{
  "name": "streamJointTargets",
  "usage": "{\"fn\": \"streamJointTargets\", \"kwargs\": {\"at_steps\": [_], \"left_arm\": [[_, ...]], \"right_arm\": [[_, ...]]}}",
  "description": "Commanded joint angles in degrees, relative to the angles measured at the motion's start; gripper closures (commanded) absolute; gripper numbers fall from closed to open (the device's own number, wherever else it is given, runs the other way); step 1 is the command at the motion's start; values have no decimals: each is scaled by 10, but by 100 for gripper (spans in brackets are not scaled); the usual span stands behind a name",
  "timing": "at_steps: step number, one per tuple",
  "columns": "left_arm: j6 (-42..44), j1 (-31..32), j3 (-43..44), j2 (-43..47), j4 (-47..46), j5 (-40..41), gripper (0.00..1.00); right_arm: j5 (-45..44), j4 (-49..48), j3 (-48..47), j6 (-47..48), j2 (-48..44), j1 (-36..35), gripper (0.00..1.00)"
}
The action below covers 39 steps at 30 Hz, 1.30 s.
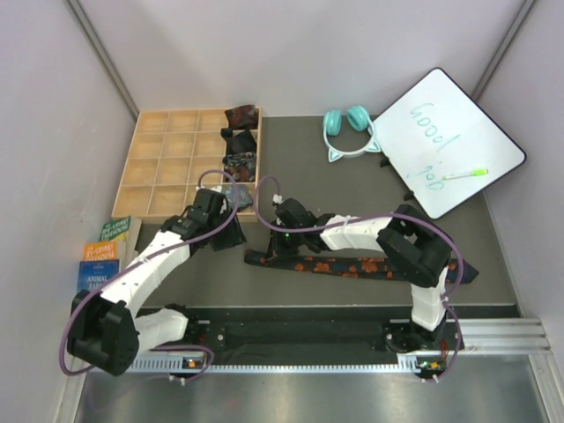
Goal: Roll the ties
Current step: Roll the tie at the center of the board.
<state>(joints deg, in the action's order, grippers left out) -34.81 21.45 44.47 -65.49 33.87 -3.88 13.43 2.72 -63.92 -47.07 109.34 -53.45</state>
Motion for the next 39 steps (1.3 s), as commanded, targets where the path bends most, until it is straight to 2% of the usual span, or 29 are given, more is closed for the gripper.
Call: {"fn": "streamJointTargets", "kwargs": {"at_steps": [1, 8, 23, 31, 32, 33, 35, 36, 39], "left_arm": [[-18, -3, -17, -16, -68, -20, 54], [-31, -3, -45, -53, -106, -33, 55], [-55, -3, -132, -74, -197, -65, 57], [-58, -3, -150, -73, -231, -76, 61], [-56, -3, -154, -72, -233, -77, 62], [-57, -2, -156, -71, -235, -78, 70], [-57, -2, -159, -66, -244, -81, 76], [-58, -2, -159, -64, -244, -81, 84], [-57, -2, -146, -58, -221, -76, 92]], "right_arm": [[5, -40, 17, 4, 3, 3, 100], [6, -56, 35, 1, 9, 3, 100], [9, -78, 53, 0, 24, 6, 100], [12, -87, 57, -2, 35, 10, 100], [12, -88, 57, -3, 39, 11, 100], [14, -90, 58, -3, 41, 11, 100], [16, -93, 57, -4, 46, 10, 100], [18, -94, 57, -6, 47, 11, 100], [21, -91, 54, -7, 45, 10, 100]]}}
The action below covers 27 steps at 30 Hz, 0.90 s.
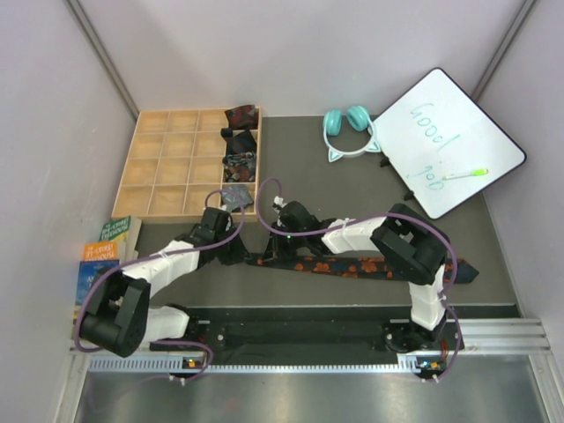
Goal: Roll the ties
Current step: Roll the tie at the center of the board.
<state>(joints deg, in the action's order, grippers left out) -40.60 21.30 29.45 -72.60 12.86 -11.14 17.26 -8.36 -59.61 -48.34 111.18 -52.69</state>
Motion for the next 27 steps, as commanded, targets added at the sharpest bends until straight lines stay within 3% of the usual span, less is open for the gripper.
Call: {"fn": "streamJointTargets", "kwargs": {"at_steps": [1, 9, 14, 27], "left_arm": [[6, 0, 18, 16, 0, 0, 94], [54, 1, 102, 51, 173, 71, 94], [58, 13, 134, 67, 215, 99, 94], [81, 62, 247, -2, 341, 218, 94]], "right_arm": [[-16, 22, 7, 6, 25, 3, 100], [-23, 74, -9, 12, -35, 3, 100], [-41, 108, 12, 18, -102, 7, 100], [-151, 172, 193, 16, -332, 32, 100]]}}
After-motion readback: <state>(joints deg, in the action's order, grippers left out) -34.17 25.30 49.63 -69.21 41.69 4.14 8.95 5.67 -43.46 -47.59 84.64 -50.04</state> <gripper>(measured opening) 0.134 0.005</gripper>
